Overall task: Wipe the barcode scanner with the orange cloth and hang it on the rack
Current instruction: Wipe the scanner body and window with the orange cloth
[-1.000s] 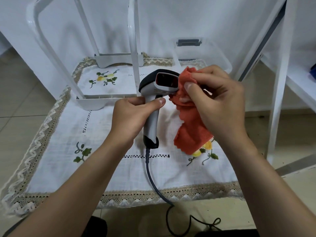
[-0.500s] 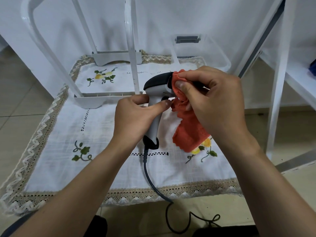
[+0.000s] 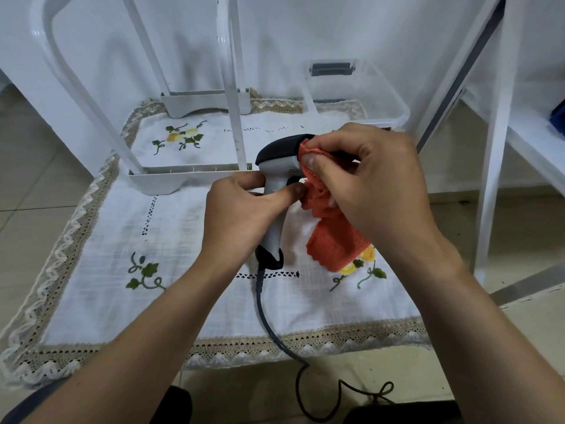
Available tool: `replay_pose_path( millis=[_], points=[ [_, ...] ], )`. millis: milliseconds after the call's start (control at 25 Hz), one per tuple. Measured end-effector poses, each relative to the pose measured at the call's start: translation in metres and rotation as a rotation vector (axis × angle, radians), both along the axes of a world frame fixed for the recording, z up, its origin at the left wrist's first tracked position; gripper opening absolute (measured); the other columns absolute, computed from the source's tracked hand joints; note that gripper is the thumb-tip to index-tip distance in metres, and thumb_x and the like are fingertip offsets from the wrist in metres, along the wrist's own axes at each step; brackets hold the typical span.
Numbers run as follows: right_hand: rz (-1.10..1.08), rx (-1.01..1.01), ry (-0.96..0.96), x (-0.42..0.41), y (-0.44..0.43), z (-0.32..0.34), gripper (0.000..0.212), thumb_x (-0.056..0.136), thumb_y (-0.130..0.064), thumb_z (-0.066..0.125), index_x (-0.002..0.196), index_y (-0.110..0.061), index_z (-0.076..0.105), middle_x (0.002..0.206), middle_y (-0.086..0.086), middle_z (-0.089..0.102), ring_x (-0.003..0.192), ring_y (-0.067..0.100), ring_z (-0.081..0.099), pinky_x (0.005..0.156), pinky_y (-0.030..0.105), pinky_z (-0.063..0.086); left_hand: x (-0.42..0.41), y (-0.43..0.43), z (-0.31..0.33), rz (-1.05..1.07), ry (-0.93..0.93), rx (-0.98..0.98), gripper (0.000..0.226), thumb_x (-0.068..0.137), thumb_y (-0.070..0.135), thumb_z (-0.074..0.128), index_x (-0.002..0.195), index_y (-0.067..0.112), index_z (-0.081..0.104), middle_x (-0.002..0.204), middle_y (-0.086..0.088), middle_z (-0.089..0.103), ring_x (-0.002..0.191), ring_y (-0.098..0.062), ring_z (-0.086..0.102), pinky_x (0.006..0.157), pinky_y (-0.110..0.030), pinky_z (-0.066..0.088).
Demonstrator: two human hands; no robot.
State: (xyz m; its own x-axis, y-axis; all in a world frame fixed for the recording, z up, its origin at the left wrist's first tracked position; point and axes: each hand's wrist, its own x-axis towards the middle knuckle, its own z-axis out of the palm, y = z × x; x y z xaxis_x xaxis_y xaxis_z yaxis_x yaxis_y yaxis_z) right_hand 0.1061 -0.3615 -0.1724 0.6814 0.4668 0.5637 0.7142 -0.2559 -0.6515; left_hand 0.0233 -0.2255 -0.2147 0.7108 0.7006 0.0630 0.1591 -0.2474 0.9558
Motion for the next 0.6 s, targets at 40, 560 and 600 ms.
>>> replay_pose_path(
  millis=[40, 560, 600],
  points=[
    [-0.017, 0.011, -0.005, 0.0002, 0.0001, -0.0009, 0.011, 0.088, -0.015, 0.076, 0.096, -0.018, 0.083, 0.084, -0.005, 0.075, 0.055, -0.001, 0.062, 0.065, 0.02, 0.056, 0.0002, -0.0004, -0.0006, -0.001, 0.003, 0.002, 0.016, 0.07, 0.039, 0.089, 0.074, 0.029, 0.077, 0.063, 0.016, 0.074, 0.059, 0.004, 0.068, 0.052, -0.014, 0.047],
    [-0.044, -0.082, -0.016, 0.0024, -0.0053, 0.0005, 0.012, 0.088, -0.019, 0.076, 0.096, -0.023, 0.083, 0.086, -0.006, 0.077, 0.062, -0.001, 0.06, 0.075, 0.036, 0.059, 0.0081, -0.0004, -0.008, -0.022, 0.015, 0.035, 0.014, 0.067, 0.043, 0.086, 0.064, 0.034, 0.076, 0.064, 0.02, 0.071, 0.063, 0.006, 0.066, 0.062, -0.021, 0.051],
    [-0.024, -0.116, -0.013, 0.0024, -0.006, 0.0019, 0.012, 0.088, -0.019, 0.076, 0.096, -0.024, 0.083, 0.085, -0.007, 0.077, 0.063, 0.0, 0.062, 0.076, 0.033, 0.058, 0.0081, 0.0004, -0.0089, -0.02, 0.01, 0.025, 0.013, 0.066, 0.043, 0.086, 0.072, 0.034, 0.079, 0.073, 0.018, 0.076, 0.072, 0.003, 0.071, 0.07, -0.027, 0.058]
  ],
)
